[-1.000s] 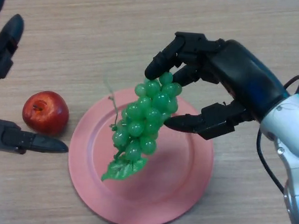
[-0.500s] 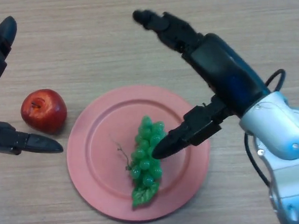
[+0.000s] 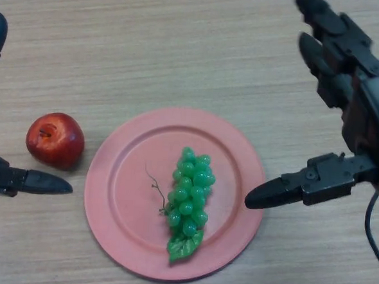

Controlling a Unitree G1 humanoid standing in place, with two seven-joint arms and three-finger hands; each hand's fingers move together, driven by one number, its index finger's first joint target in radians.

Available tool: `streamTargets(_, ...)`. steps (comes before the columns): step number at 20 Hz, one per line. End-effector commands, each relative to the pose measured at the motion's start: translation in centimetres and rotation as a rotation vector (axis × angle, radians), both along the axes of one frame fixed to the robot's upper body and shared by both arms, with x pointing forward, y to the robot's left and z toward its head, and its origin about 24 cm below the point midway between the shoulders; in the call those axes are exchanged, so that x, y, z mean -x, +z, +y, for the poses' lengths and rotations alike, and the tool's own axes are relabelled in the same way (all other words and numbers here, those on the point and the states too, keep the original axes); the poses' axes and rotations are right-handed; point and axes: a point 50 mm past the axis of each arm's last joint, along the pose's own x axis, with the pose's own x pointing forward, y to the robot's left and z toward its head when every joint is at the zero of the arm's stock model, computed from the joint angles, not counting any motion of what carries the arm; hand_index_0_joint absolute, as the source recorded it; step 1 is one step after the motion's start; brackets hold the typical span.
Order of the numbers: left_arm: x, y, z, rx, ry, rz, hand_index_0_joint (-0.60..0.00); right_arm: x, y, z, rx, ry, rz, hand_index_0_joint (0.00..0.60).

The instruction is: Pick up the green grapes and place it on the plate

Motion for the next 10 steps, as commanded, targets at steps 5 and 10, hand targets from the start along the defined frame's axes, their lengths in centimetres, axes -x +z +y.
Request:
streamTargets(5,1.8,3.2,-0.5,-0.093,-0.010,-0.188,0.000,2.1,2.9,-0.8,-0.059,0.036,-0.269,0.000)
streamTargets(10,2.2,3.3,-1.1,-0.104,-0.025,-0.195,0.000,2.7,2.5,-1.5,-0.060,0.024,-0.255,0.000)
